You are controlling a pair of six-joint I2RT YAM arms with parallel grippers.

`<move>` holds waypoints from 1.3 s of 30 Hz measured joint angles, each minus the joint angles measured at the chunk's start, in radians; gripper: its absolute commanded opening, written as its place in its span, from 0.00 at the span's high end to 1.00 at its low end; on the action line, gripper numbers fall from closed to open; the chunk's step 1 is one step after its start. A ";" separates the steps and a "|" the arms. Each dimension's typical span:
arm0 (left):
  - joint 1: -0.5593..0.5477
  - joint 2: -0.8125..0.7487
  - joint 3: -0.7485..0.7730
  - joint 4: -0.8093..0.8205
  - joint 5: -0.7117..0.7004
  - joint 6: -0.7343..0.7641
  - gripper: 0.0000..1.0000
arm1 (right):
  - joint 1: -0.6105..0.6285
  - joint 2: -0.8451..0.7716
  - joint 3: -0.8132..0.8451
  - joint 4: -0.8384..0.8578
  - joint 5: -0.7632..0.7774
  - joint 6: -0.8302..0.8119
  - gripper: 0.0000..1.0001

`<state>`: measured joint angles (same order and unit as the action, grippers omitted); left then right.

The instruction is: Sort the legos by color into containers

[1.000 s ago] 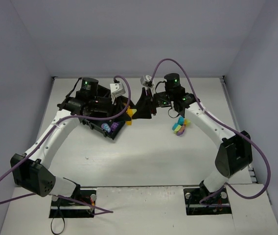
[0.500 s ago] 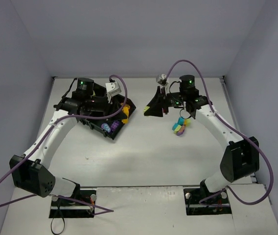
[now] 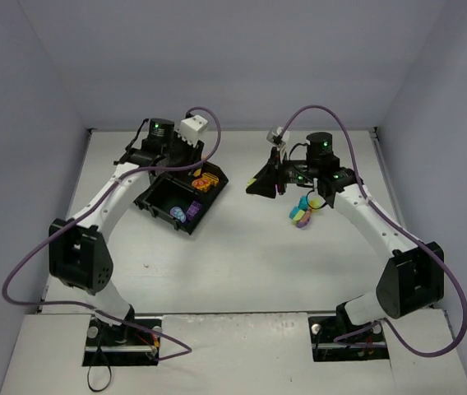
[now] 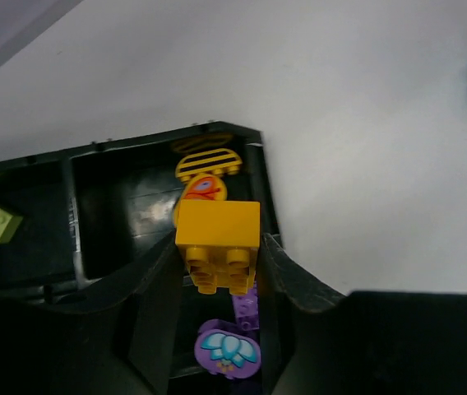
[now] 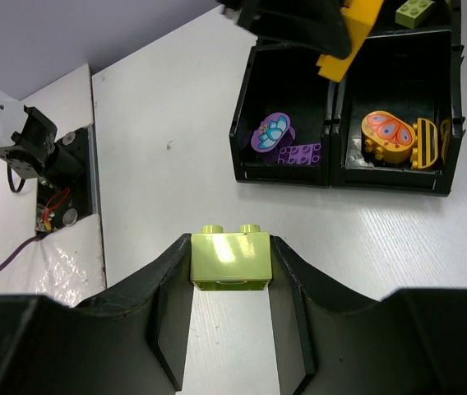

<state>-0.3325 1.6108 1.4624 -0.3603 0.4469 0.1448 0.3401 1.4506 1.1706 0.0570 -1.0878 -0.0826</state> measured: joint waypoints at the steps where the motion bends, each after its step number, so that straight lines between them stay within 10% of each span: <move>1: 0.000 0.027 0.012 0.006 -0.040 -0.001 0.99 | 0.000 -0.005 -0.005 -0.002 0.005 0.002 1.00; 6: 0.006 0.171 0.077 0.031 -0.207 -0.007 0.91 | 0.000 -0.027 -0.027 -0.003 0.026 0.005 1.00; 13: 0.015 0.305 0.146 0.048 -0.288 -0.032 0.46 | 0.000 -0.042 -0.036 -0.005 0.041 0.006 1.00; 17: 0.016 0.316 0.160 0.048 -0.300 -0.054 0.36 | 0.000 -0.042 -0.036 -0.005 0.045 0.006 1.00; 28: 0.018 0.214 0.189 -0.068 -0.243 -0.327 0.31 | 0.040 -0.043 -0.036 -0.006 0.115 -0.083 0.98; 39: 0.019 -0.093 0.159 -0.018 0.173 -0.755 0.29 | 0.152 -0.047 -0.028 -0.003 0.233 -0.341 0.89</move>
<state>-0.3138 1.5173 1.6218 -0.3786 0.6201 -0.6102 0.4923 1.4033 1.1427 0.0544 -0.8547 -0.4232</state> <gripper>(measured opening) 0.716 0.337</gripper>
